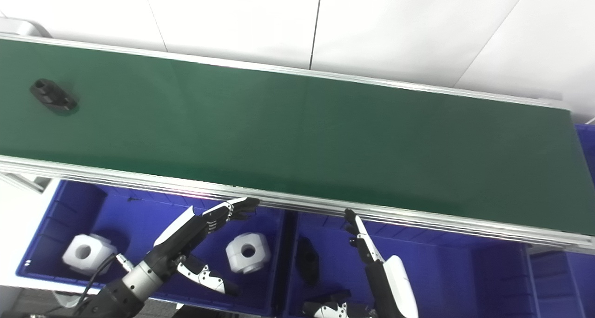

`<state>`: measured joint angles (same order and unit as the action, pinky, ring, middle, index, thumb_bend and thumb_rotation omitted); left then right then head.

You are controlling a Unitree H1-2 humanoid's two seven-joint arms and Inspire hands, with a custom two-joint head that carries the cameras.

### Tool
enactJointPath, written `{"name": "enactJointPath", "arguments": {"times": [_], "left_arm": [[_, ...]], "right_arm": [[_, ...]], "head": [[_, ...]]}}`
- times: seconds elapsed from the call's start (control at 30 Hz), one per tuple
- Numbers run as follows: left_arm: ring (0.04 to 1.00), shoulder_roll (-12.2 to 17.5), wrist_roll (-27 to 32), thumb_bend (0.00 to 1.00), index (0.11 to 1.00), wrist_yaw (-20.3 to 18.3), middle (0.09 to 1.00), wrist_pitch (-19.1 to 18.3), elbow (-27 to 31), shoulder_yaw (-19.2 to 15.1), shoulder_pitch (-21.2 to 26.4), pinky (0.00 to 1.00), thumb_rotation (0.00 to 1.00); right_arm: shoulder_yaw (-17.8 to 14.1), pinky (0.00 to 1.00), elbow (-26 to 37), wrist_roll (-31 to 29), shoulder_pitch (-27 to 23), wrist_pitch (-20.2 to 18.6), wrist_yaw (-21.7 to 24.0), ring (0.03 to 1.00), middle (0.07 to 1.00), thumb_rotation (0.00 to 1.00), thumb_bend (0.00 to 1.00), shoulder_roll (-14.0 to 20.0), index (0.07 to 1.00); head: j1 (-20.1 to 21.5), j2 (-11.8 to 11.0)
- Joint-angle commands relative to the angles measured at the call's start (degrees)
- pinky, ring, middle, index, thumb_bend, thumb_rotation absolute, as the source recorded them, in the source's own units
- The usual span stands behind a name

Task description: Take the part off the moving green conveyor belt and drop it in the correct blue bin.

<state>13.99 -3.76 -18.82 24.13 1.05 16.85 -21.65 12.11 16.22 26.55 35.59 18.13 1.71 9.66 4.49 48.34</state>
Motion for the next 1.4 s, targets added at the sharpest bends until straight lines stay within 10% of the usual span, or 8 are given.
{"name": "enactJointPath", "arguments": {"times": [0.0, 1.37], "left_arm": [[0.888, 0.0, 0.6, 0.9, 0.866, 0.6, 0.9, 2.3, 0.9, -0.3, 0.1, 0.85, 0.15], [0.901, 0.2, -2.2, 0.88, 0.877, 1.4, 0.907, 1.5, 3.0, -0.6, -1.8, 0.88, 0.15]], "right_arm": [[-0.3, 0.81, 1.2, 0.1, 0.7, -0.4, -0.8, 0.9, 0.95, 0.27, 0.84, -0.4, 0.981], [-0.8, 0.81, 0.3, 0.9, 1.6, 1.5, -1.4, 0.896, 0.944, 0.26, 0.83, -0.6, 0.97]], "head": [[-0.1, 0.1], [-3.4, -0.6]]}}
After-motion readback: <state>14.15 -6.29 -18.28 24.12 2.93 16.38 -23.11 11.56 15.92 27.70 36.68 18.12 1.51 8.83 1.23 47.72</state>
